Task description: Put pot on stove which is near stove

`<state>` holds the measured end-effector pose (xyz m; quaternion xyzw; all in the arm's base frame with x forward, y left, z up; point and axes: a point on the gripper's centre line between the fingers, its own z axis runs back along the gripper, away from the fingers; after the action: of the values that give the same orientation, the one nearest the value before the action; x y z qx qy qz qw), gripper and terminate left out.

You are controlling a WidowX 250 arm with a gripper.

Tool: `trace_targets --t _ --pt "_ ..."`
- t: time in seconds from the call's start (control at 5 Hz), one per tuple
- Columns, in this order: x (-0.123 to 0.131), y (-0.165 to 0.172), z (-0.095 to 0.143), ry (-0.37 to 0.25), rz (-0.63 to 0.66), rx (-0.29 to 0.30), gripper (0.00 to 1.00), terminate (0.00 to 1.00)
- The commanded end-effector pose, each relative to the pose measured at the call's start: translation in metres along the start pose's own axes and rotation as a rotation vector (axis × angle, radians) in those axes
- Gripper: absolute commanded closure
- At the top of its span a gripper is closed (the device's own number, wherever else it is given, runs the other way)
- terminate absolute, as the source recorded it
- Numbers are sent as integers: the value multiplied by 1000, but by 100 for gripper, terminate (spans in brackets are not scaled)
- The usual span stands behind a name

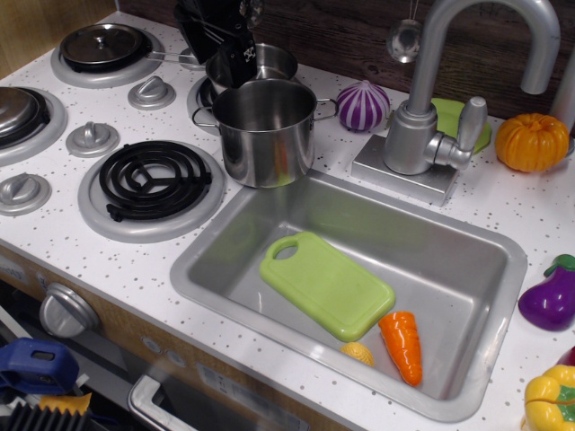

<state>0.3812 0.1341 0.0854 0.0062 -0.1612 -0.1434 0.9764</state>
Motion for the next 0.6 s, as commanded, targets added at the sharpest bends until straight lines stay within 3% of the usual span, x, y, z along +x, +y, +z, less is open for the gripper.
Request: trace_targets --t 0.0,0.4 --pt "0 0 0 0 0 0 0 0" --pt "-2 -1 -15 0 47 -25 0 0"
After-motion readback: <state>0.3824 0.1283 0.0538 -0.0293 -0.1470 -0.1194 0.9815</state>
